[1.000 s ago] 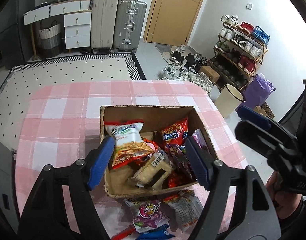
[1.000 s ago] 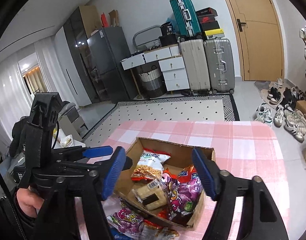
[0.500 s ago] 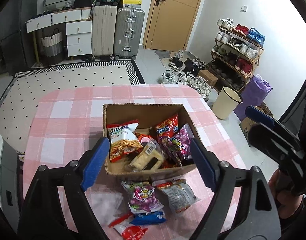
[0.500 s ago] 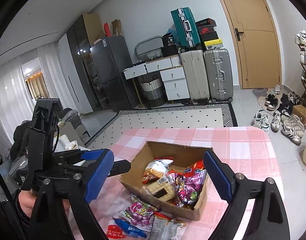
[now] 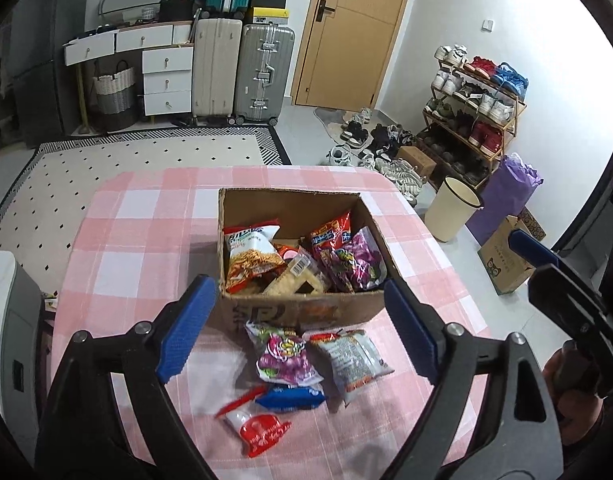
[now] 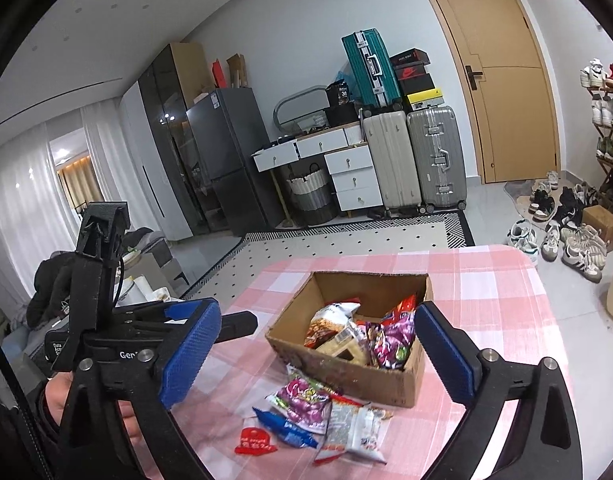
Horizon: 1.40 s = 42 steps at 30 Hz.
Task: Organize snacks
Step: 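Withdraw both open grippers from the box toward the remaining snacks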
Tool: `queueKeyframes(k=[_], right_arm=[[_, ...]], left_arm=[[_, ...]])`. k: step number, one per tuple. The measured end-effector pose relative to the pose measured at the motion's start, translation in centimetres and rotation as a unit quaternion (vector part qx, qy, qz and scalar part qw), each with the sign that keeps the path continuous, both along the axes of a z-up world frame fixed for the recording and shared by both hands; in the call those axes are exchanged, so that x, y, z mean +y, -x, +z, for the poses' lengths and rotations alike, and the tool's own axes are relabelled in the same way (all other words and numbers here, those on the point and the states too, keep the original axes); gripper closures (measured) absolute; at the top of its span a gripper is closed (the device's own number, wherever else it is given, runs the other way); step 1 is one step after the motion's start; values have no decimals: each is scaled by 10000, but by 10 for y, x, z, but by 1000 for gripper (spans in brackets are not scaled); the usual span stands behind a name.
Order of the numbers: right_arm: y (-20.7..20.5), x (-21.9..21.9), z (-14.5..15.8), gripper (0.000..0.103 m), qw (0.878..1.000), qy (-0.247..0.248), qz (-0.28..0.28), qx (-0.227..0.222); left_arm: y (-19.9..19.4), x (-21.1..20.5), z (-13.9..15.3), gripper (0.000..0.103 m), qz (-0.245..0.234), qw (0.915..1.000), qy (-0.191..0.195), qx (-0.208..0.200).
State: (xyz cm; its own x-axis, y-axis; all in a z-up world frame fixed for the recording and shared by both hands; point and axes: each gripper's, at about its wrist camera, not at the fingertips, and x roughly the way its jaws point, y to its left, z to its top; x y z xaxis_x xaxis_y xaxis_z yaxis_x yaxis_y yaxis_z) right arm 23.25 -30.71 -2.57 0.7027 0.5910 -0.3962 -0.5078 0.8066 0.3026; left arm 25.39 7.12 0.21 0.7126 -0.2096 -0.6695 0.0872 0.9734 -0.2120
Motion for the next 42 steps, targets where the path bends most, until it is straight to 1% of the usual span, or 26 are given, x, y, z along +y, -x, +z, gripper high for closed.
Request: queueKeyframes(k=[6,8,10,16,19,25,31,34,38,42], right_arm=[[23,-6,-3,2,10000,-72,-52,5],[30,-8,-6,2,10000,-58,-73,17],[35,-11,-9,2,9999,-52,-114,23],[51,-14,-21,1,9998,-25,-151,92],[58,-13,-28,1,9998,6,-156,133],[67,-10,-50,1,9996,42,-117,259],[62,-4,-76,1,9985,143,-83,517],[57,0,-87,1,9979,185,-59,619],[48,5,-102,1,9967,279,-26,767],[31,11,-120,1,9947,290,43,990]], left_arm=[[30,-3,0,10,-14,9999,-20,-111],[39,-3,0,4,-8,9999,-15,-131],[49,-3,0,2,22,9998,22,-191],[74,-2,-8,1,60,9997,83,-211],[85,-1,-17,1,26,9998,133,-140],[103,4,-34,1,137,9997,162,-100],[112,10,-51,1,257,9994,203,-80],[112,12,-65,1,292,9992,281,55],[112,13,-83,1,283,9992,220,179],[105,17,-102,1,271,9986,303,336]])
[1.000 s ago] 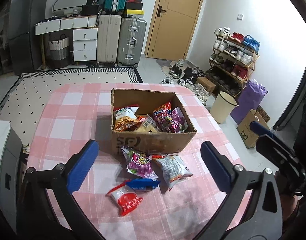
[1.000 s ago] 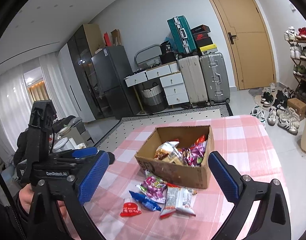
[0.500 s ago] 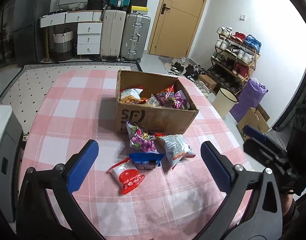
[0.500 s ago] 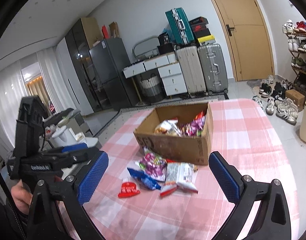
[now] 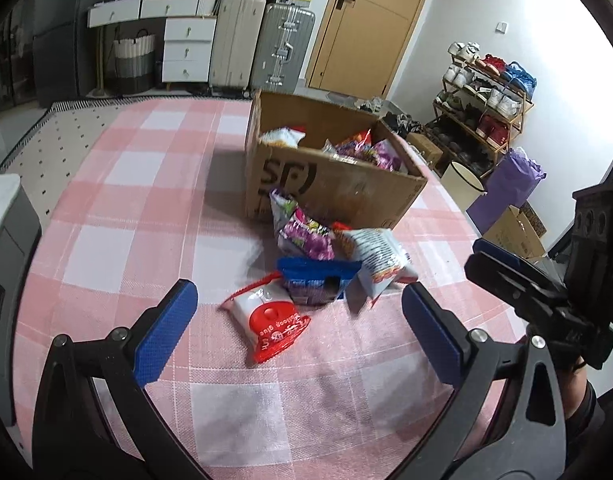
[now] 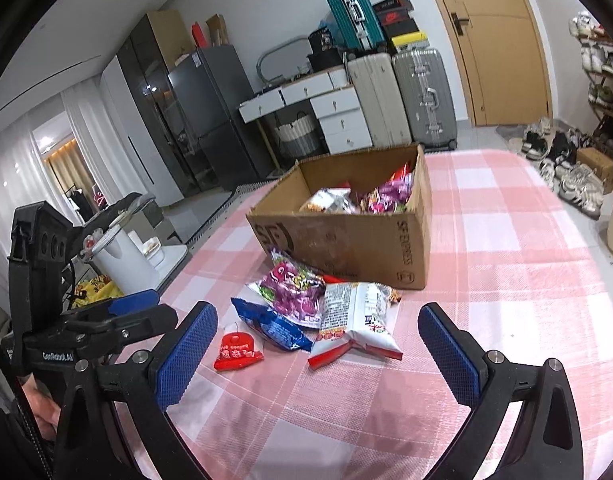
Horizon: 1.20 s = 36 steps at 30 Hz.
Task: Organize snacks
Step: 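Withdraw both open grippers from the box toward the remaining snacks, then grasp the white printed noodle bag with the right gripper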
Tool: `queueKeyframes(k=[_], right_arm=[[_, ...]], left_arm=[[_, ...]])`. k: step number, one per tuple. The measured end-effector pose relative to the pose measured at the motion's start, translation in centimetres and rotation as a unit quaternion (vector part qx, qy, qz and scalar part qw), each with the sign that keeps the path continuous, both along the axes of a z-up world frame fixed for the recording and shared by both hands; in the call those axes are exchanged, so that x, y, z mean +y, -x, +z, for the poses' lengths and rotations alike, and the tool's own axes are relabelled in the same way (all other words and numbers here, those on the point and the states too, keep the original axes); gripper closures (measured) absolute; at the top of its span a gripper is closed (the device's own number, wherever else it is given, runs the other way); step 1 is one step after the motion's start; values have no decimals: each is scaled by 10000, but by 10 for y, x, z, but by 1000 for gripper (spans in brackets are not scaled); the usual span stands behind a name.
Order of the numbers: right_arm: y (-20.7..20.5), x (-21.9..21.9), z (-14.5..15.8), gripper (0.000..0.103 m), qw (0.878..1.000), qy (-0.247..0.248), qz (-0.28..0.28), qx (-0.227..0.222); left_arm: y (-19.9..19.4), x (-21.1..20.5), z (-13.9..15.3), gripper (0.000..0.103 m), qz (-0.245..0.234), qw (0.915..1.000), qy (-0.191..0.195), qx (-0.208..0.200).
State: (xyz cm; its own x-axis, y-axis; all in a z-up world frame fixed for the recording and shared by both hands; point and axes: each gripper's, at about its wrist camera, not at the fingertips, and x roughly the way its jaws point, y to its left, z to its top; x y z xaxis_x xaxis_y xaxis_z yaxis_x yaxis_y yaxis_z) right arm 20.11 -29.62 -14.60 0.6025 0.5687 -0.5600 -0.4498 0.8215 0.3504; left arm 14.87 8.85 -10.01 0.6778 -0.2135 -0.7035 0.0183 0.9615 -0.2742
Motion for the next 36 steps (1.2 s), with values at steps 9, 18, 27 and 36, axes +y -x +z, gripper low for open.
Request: queueKeyframes(k=[9,18,27,36], right_arm=[[-34,11,-31,1,9990,172,52,401],[-75,24,-59,1,9960,359,83,817],[-92,43,-77,10,9936,515,227,982],[-98,42,-92,48,9913,497,268,1193]], left_arm=[[-18,12,-31,1,59,9996,123,262],[-31,22,-52,1,82,9985,268,475],[-39,29,-66,1,106,9975,324,618],[-36,28,-69,1,124,9974,325,624]])
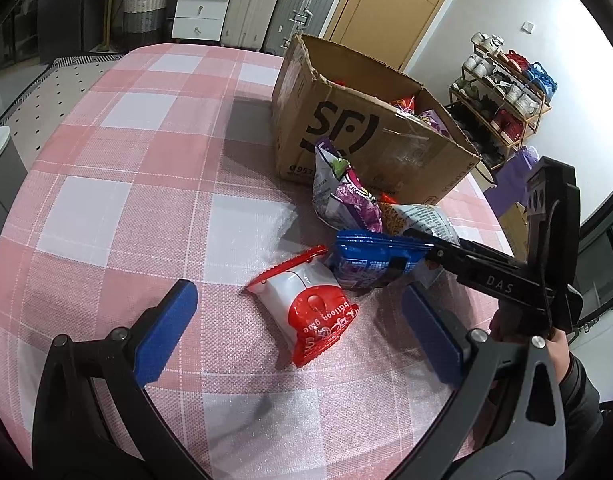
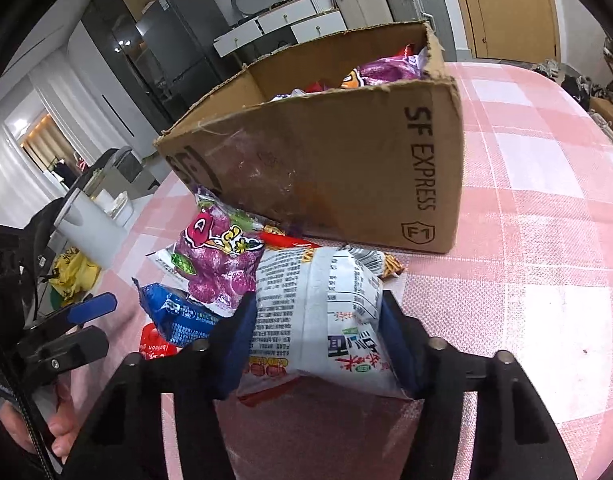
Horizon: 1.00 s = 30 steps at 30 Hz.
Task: Organize snacks
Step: 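Grasp the white printed noodle bag with the right gripper, then lift the noodle bag with the right gripper while the left grasps the red bouillon pack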
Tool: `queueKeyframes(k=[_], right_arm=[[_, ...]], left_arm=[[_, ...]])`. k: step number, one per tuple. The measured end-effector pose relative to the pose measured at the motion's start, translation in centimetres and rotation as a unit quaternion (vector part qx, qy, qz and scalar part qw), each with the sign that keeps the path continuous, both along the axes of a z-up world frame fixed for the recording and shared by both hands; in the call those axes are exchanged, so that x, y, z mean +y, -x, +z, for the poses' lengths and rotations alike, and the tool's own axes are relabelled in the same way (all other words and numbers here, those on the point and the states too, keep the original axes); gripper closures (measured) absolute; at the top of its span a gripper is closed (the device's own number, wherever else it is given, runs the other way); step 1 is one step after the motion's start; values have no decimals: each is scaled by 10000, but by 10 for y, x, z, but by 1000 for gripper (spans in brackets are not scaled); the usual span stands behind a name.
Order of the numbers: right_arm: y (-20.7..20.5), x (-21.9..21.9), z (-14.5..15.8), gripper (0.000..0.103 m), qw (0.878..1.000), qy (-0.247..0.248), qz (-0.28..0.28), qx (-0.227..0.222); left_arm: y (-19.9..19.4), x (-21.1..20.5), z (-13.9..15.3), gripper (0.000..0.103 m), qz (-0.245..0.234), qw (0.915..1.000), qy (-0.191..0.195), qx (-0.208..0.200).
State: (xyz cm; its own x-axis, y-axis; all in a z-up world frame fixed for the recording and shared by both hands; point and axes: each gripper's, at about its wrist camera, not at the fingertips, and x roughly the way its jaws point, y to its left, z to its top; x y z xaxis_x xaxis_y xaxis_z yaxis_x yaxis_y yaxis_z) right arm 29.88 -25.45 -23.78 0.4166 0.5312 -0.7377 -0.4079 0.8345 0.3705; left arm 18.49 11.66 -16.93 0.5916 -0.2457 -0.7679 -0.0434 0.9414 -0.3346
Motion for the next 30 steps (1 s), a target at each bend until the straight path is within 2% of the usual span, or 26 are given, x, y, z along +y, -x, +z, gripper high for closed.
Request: queueKeyframes(k=[5,7,17,24,30], right_arm=[[4,-10,4,52,9996,-255,-56,55],[13,-12,18,52,9991,-409,-16,-138],[33,-21,34,52,9984,-484,-1,-301],[48,-35,46,52,9972,-586,-34,-470],[60,-42,55,52,9957,-704,6,-598]], left_arm=[[7,-1,3,1,21,10000,-22,18],[8,-1,5,1,37,10000,-18,1],[14,-11,10,1,-35,9999,-95,-3],[13,-12,2,1,36,9996,-206,164],[4,-12,-14,1,181,9982,-338,463]])
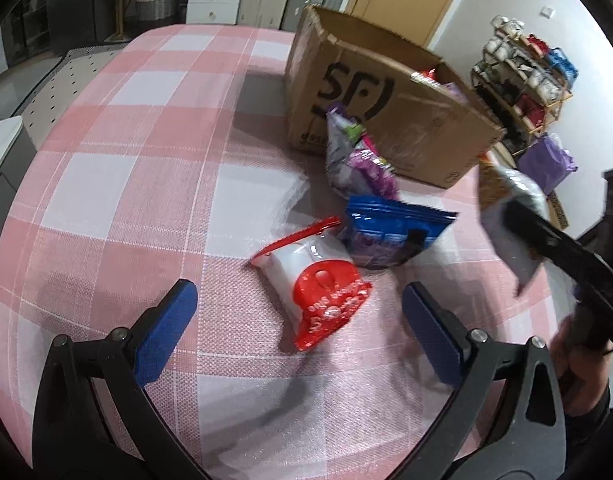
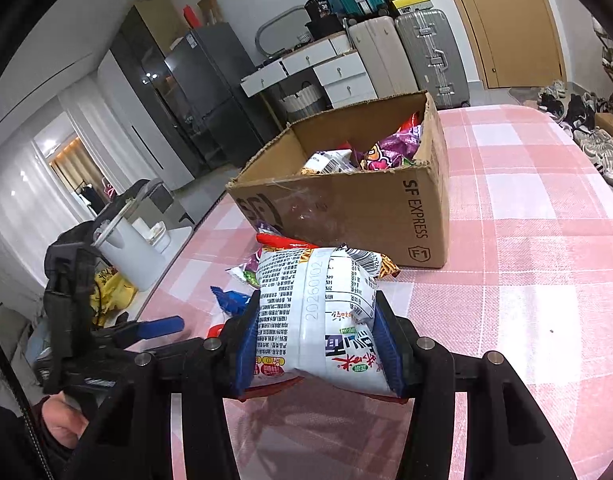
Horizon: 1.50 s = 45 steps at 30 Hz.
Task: Organize snacks
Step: 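Lift the noodle bag with the right gripper while the left grasps the red bouillon pack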
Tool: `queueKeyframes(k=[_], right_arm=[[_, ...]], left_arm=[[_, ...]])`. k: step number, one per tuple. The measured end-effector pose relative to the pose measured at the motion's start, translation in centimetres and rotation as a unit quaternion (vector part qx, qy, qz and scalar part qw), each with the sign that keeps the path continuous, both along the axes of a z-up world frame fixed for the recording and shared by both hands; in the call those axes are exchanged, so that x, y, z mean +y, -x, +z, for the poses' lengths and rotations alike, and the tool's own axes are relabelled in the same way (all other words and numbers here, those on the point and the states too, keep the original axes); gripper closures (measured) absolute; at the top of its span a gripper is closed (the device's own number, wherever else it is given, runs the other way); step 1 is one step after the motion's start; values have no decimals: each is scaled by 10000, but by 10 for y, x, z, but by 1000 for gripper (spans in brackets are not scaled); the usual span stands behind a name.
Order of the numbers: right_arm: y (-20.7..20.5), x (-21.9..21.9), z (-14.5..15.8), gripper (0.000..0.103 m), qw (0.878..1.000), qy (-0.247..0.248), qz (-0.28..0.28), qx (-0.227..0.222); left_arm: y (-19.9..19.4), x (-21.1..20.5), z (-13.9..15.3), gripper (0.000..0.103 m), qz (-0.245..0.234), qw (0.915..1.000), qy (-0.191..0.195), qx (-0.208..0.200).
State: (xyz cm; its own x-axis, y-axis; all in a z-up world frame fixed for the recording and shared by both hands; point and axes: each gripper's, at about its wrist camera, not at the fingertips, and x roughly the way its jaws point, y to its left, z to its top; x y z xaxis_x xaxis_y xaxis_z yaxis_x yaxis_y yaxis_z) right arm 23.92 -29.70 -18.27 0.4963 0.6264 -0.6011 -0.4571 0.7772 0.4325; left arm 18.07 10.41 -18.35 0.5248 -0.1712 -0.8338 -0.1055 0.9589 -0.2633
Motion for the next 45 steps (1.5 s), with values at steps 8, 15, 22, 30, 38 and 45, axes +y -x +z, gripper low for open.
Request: queueKeyframes(k=[8,15,22,30,38,45], right_arm=[[4,-15,-1,52,9999,-135,-59,21],[3,-20,-4,51,9997,-215,-107,76],[4,-28,-1,51,9995,-254,-170,42],[14,-28,7,51,9995,-260,-162,-59],[29,-26,22,51,9995,-209,-146,-212],[43,-26,36,51,9990,-169,-149,-373]], left_arm=[[-24,-7,-20,1,170,9985,-266,449],[-34,-15,-22,1,212,9972,-529,477],[-27,-12,-18,48,-52,9966,-757,306],[-15,8,-11,86,-253,9989,-353,185],[1,6,0,86,-396,9990,-201,-25],[16,11,30,86,-482,9984,-18,-307]])
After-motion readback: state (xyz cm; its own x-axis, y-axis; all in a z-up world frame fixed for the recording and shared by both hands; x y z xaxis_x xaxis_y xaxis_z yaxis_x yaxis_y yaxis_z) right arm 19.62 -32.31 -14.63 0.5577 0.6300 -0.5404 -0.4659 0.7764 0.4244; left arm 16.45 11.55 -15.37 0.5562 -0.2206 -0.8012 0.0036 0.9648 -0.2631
